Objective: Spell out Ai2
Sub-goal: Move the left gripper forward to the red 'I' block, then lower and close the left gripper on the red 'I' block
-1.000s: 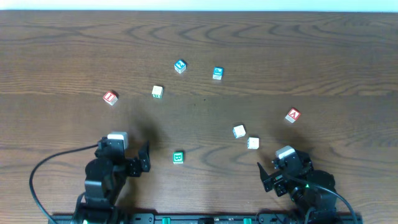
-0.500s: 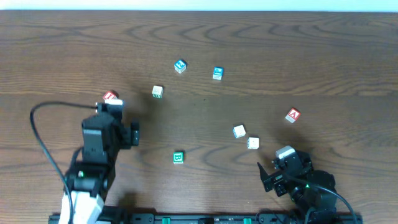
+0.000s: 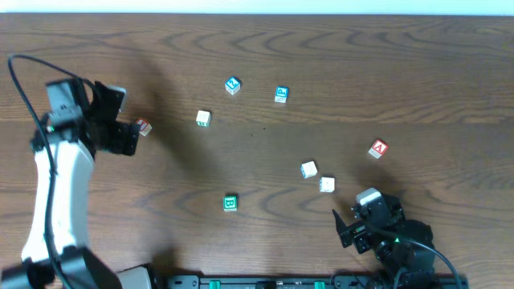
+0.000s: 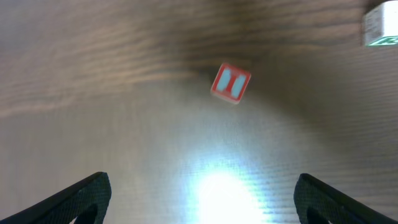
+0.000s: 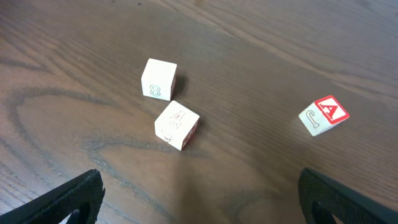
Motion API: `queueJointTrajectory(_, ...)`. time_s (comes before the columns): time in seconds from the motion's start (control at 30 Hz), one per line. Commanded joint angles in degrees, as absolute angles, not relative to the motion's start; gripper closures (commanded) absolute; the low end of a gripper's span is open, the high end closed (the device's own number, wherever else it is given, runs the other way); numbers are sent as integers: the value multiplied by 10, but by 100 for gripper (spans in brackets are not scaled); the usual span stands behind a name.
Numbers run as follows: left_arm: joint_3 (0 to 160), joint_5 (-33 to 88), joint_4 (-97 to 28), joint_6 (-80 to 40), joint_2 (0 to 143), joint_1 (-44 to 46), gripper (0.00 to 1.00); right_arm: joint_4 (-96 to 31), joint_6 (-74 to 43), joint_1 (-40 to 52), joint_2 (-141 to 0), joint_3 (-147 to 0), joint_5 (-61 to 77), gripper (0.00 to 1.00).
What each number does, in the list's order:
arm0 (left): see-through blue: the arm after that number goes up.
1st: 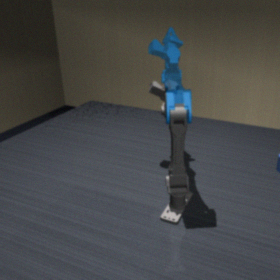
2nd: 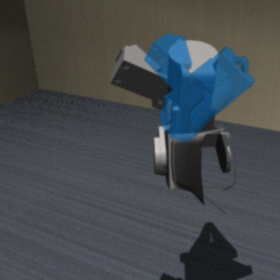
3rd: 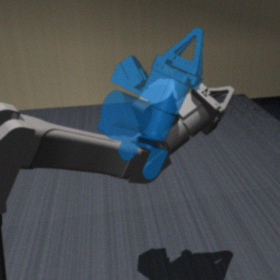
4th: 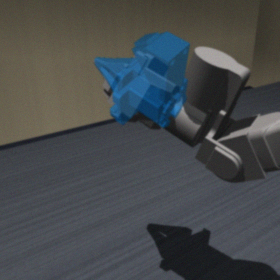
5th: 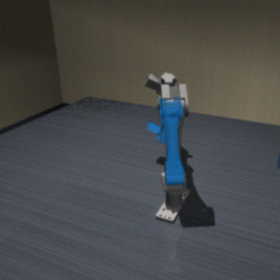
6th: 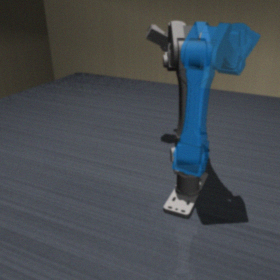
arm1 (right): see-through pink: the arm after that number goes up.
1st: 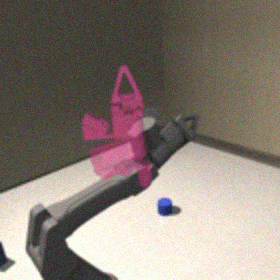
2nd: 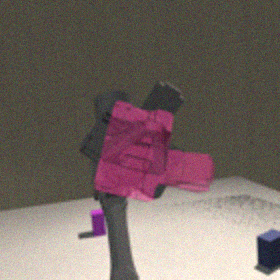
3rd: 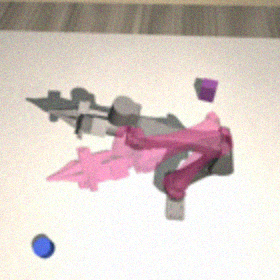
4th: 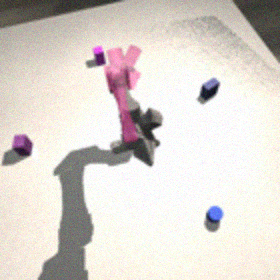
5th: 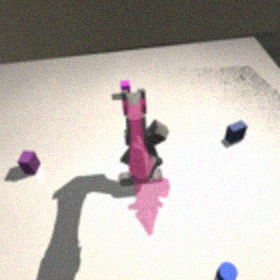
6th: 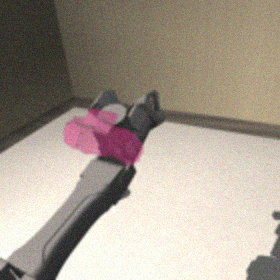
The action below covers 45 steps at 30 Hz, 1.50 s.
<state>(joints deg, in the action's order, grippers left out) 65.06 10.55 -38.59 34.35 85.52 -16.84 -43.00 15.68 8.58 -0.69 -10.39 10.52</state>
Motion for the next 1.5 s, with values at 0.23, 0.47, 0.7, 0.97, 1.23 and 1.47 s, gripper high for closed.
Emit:
queueJointTrajectory(0.23,741,266,-384,472,1029,-184,5,-431,163,82,-3,-96,110,1)
queueJointTrajectory(0.47,769,266,-380,489,1111,-183,5,-431,164,82,-3,-96,110,1)
queueJointTrajectory(0.7,771,266,-356,489,1128,-183,5,-431,163,82,-3,-96,110,1)
queueJointTrajectory(0.97,771,268,-315,489,1128,-183,5,-431,164,82,-3,-96,110,1)
queueJointTrajectory(1.23,770,269,-317,461,1129,-183,5,-431,164,82,-3,-96,110,1)
queueJointTrajectory(1.47,770,287,-314,419,1135,-183,5,-431,164,82,-3,-96,110,1)
